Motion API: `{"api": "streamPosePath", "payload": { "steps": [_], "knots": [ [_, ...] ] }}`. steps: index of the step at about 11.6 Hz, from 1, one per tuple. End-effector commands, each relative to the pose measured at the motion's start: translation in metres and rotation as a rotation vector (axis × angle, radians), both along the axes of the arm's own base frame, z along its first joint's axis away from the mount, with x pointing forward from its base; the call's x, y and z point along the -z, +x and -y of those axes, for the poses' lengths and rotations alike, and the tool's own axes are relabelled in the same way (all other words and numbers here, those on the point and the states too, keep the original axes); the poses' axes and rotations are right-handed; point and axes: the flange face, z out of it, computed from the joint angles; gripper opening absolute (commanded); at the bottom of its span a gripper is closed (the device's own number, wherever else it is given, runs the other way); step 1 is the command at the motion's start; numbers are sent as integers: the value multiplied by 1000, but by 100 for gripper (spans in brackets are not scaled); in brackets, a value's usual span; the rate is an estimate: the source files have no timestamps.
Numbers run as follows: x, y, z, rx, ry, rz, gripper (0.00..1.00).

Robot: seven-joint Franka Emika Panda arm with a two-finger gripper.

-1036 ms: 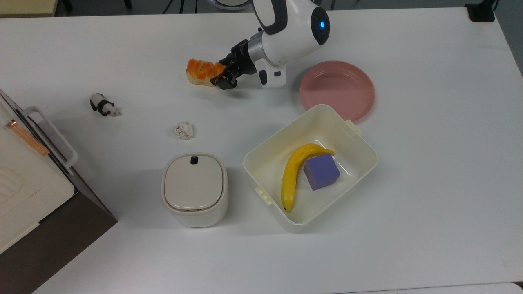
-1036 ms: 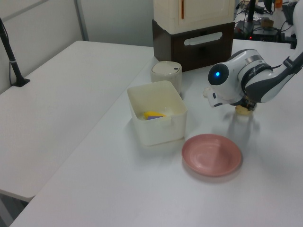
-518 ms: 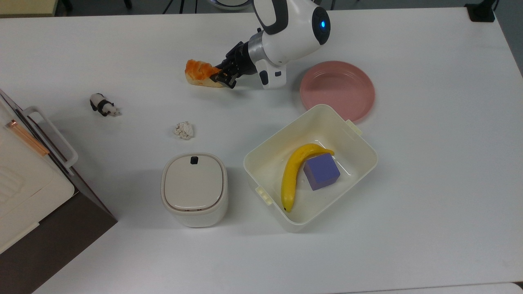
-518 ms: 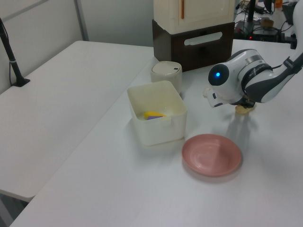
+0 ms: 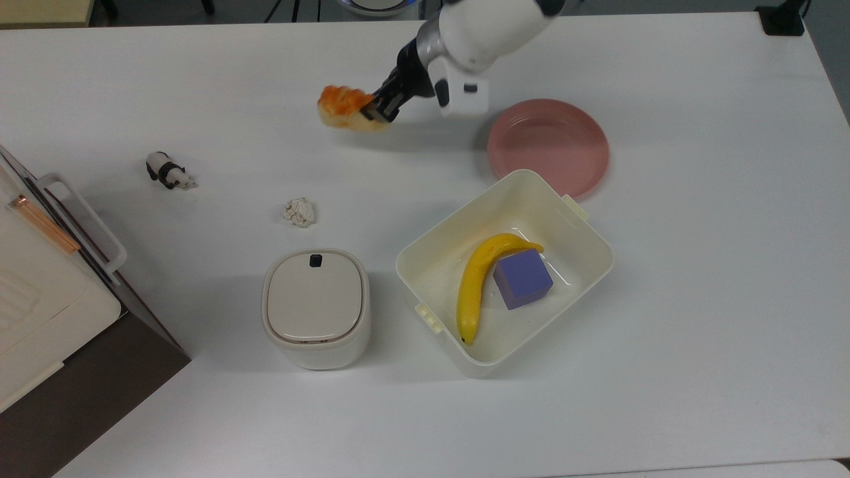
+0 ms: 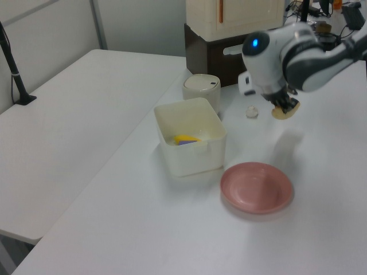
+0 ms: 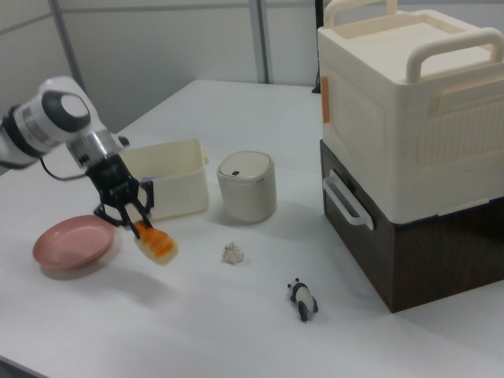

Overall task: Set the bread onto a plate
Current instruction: 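Carry the bread roll over the pink plate and lower it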

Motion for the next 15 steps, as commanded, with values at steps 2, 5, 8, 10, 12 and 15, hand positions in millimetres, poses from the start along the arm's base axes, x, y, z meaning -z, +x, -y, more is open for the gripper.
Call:
{"api": "streamPosePath", "payload": {
  "steps": [2,5,8,10,12,15],
  "knots": [
    [-83,-11,-7,245,251,104,28],
    [-106,-17,-9,524,423,164,28],
    [-116,-6,-7,729,537,266,27],
    [-119,-2,-20,813,580,306,27],
    [-109,1,-61,857,603,350,27],
    [-66,-4,-136,884,538,418,27]
  ]
}}
